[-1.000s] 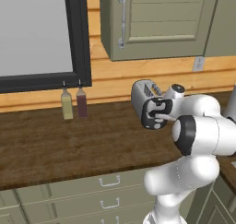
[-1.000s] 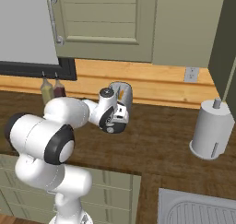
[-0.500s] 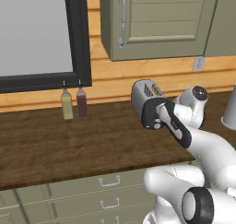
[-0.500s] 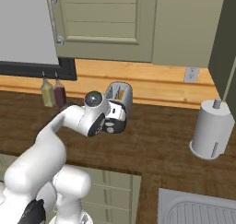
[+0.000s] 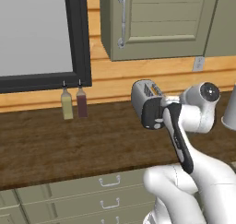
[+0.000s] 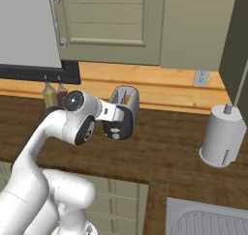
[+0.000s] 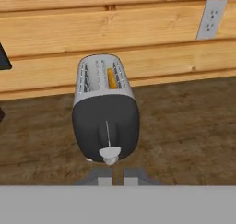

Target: Start the toaster. Once the lever pops up, take the bread to the plate on the dining counter.

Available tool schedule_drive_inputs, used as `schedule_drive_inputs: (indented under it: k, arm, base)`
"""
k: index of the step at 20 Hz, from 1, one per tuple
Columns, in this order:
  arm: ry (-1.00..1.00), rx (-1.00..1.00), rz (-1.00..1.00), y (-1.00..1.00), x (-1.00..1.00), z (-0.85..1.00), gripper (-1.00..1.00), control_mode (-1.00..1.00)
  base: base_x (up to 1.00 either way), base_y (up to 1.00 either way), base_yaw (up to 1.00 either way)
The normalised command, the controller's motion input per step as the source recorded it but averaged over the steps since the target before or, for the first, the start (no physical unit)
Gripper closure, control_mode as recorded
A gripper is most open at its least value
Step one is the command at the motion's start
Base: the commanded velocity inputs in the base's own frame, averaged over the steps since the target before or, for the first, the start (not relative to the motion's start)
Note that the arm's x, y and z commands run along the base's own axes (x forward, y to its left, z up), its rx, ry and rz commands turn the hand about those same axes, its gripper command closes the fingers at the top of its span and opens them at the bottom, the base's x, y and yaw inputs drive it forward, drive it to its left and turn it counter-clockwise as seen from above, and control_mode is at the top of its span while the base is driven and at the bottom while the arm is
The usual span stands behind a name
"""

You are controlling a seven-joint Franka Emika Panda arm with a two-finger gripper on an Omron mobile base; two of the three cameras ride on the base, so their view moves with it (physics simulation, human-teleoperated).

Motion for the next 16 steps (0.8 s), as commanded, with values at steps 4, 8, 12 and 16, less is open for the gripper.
schedule_drive_inputs:
  k: [4,8,12,16]
  arm:
    - [0.04,0.01,-0.06,0.04,-0.28,1.0,-1.0,-1.0]
    - [0.1,0.07,-0.01,0.0,-0.25,0.97,-1.0,-1.0]
    - [0.08,0.11,0.0,0.0,-0.22,0.57,-1.0,-1.0]
    - [0.07,0.11,0.0,0.0,-0.2,0.3,-1.0,-1.0]
  base:
    - [0.0,0.0,0.0]
    - [0.0,0.0,0.0]
    - [0.0,0.0,0.0]
    - [0.0,0.0,0.0]
